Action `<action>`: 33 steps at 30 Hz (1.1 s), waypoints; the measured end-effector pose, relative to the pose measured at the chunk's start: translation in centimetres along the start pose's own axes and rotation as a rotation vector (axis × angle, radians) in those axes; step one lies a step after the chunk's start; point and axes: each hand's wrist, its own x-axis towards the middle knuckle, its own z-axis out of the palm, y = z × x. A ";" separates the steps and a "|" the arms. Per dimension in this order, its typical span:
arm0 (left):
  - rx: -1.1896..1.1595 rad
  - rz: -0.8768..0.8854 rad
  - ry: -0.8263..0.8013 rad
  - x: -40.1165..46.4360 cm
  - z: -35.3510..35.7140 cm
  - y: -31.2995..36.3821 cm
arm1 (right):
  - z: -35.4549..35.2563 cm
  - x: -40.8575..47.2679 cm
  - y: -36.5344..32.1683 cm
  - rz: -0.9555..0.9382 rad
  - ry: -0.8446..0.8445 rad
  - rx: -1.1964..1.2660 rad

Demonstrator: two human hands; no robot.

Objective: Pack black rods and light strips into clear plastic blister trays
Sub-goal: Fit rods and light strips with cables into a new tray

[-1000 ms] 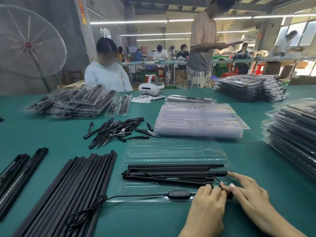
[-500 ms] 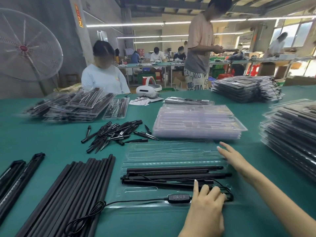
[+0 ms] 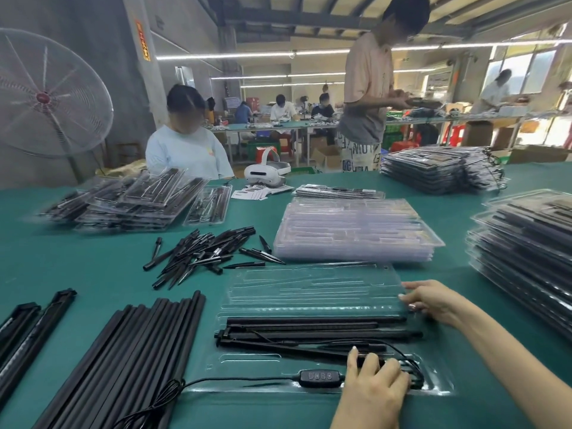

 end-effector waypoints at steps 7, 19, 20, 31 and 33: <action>-0.031 -0.017 0.006 0.1 -0.1 -0.1 | -1.4 -1.9 0.5 -0.361 -0.010 -0.353; -0.063 0.033 -0.182 -0.1 -0.5 0.1 | -5.0 -5.5 3.7 -0.551 -0.403 0.004; -0.075 0.034 -0.184 0.0 -0.6 0.1 | -5.3 -5.6 3.2 -0.466 -0.445 -0.008; -0.168 0.062 -0.203 -0.2 -1.6 -0.3 | 2.2 -9.1 -1.0 -0.464 -0.097 -1.322; -0.218 0.070 -0.197 -0.2 -2.4 -0.1 | 3.2 -9.5 -0.5 -0.413 -0.106 -1.328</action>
